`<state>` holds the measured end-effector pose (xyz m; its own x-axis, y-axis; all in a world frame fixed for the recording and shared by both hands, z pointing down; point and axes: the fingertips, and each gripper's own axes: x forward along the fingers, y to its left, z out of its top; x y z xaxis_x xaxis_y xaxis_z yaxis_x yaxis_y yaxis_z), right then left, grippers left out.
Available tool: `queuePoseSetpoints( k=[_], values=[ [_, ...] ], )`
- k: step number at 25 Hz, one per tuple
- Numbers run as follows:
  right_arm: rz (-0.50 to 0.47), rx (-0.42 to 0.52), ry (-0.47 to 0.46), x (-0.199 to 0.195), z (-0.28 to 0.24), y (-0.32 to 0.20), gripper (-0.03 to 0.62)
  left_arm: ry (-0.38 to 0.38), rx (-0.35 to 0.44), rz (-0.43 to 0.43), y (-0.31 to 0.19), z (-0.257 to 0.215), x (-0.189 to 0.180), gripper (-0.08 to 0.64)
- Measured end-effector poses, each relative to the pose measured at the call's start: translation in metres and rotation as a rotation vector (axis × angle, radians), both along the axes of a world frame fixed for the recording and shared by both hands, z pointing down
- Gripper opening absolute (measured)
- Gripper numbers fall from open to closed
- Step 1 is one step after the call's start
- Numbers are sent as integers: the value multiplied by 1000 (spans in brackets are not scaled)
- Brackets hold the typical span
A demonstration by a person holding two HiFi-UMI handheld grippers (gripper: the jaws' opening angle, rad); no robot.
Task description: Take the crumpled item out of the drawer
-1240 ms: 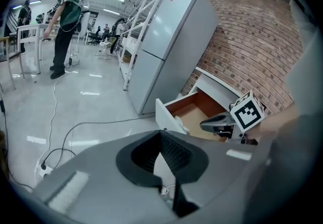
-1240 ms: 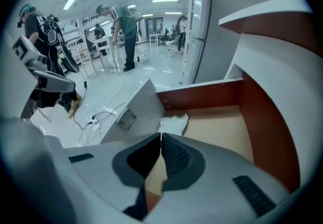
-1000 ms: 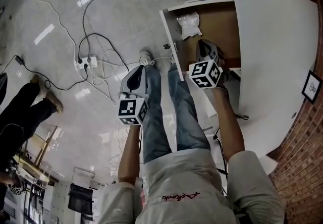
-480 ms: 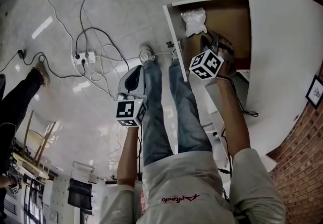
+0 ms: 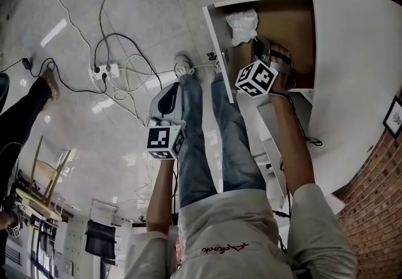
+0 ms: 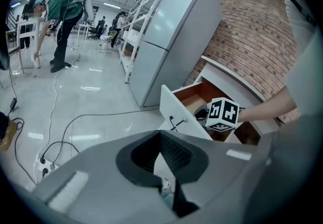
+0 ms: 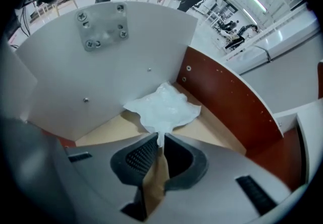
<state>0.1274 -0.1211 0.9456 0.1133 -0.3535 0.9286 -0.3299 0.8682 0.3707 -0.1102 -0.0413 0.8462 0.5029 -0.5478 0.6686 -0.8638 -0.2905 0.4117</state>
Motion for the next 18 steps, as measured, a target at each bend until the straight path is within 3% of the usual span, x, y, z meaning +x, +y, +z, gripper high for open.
queuePoseSetpoints(
  k=[6, 18],
  values=[
    [-5, 7, -4, 0, 2, -3, 25, -9, 10, 10, -1, 4, -3, 9],
    [103, 56, -56, -1, -27, -6, 15, -4, 30, 5, -4, -6, 0, 9]
  ],
)
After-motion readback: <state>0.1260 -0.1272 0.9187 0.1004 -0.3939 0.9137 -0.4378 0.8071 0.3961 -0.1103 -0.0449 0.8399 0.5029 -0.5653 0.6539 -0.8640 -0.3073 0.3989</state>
